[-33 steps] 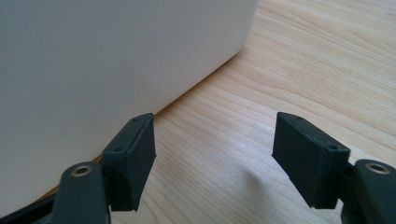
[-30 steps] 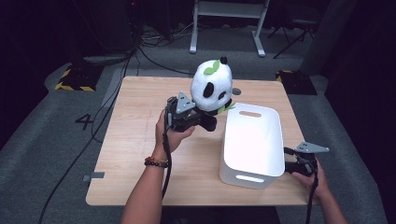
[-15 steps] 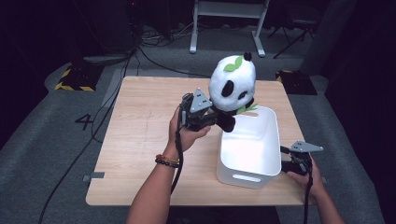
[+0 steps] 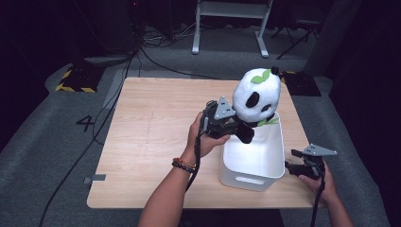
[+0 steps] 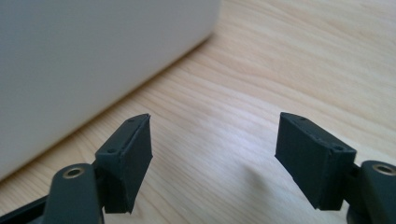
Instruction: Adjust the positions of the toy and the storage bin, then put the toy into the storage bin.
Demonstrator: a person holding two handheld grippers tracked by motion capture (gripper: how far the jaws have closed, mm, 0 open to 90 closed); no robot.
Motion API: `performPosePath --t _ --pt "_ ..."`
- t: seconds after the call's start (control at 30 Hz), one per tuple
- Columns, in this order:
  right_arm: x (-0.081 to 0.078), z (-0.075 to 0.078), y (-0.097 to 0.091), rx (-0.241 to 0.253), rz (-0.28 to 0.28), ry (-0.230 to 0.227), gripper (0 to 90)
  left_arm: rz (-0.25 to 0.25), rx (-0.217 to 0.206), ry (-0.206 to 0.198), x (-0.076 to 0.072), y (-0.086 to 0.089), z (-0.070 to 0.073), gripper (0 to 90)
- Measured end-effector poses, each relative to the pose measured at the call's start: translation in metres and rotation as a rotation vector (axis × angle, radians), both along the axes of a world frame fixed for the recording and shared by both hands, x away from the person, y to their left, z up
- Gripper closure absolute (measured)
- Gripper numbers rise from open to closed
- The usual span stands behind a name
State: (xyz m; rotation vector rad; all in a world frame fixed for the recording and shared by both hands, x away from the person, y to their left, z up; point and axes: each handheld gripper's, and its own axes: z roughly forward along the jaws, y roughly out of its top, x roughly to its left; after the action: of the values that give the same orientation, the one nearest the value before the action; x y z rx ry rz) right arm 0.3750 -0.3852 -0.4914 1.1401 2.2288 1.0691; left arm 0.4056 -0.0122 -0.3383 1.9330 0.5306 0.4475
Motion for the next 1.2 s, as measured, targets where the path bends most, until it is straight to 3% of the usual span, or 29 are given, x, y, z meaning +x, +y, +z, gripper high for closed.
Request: performPosePath --t 0.17,0.4,0.77,0.87,0.93,1.2 --pt "0.000 -0.006 -0.006 -0.003 -0.021 0.021 27.0 -0.028 0.043 -0.003 -0.001 -0.015 -0.003 60.1" --pt "-0.001 -0.007 -0.003 -0.027 -0.014 0.024 26.9 -0.043 0.072 -0.006 -0.002 -0.021 -0.005 60.0" --pt "-0.003 -0.009 -0.003 -0.033 0.002 0.021 26.9 -0.034 0.078 0.033 0.003 -0.023 -0.017 59.4" --pt "-0.004 -0.009 -0.003 -0.028 0.004 0.025 26.9 -0.035 0.107 0.041 0.004 -0.023 -0.020 59.3" --pt "-0.003 -0.010 -0.003 -0.024 0.002 0.028 26.9 -0.034 0.094 0.057 0.003 -0.023 -0.022 59.1" --pt "-0.003 -0.010 -0.003 -0.029 0.011 0.036 26.9 -0.044 0.107 0.076 0.001 -0.024 -0.028 58.1"
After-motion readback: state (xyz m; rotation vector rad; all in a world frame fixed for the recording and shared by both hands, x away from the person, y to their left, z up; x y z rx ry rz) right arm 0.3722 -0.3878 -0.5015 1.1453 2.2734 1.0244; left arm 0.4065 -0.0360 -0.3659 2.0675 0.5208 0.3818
